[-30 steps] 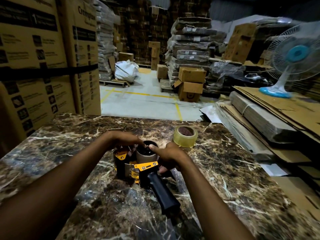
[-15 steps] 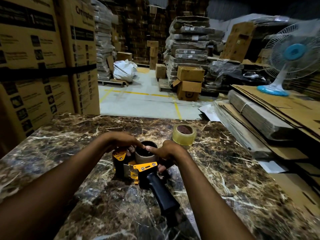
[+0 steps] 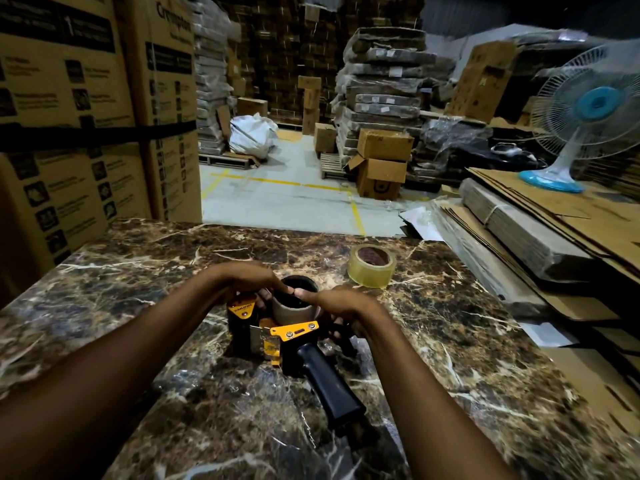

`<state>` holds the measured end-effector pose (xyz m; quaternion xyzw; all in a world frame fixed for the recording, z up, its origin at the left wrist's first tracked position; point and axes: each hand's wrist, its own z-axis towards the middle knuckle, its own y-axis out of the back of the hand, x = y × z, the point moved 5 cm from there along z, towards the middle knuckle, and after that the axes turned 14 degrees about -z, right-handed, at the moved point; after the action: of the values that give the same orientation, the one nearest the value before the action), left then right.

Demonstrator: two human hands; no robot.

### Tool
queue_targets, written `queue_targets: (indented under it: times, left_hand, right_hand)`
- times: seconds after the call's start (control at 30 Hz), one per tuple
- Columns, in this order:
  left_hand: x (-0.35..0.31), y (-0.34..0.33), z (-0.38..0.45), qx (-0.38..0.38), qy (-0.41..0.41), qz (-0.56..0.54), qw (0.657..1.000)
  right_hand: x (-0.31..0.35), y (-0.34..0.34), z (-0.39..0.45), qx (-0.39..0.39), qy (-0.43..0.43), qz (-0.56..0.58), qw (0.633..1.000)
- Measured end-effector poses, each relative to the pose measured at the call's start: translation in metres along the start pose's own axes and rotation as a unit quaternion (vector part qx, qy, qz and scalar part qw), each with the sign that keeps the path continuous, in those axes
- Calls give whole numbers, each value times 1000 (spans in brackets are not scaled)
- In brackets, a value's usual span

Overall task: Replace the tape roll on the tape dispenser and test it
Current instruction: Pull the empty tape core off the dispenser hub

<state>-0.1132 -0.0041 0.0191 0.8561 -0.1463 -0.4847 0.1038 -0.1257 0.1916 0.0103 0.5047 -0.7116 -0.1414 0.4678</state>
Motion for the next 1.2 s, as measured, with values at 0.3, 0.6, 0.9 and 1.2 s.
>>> queue_targets:
  times: [0.3, 0.6, 0.9, 1.2]
  left_hand:
    - [10, 4, 2, 13, -15, -56, 998]
    - [10, 11, 4, 17, -38, -33, 999]
    - [12, 12, 2, 33, -51, -30, 998]
    - [14, 11, 1, -16, -46, -52, 997]
  right_hand:
    - [-1, -3, -3, -73, 23, 97, 992]
    - [6, -4, 4, -84, 22, 151, 985]
    - [19, 4, 3, -44, 45, 84, 995]
    - [19, -2, -6, -42, 36, 99, 994]
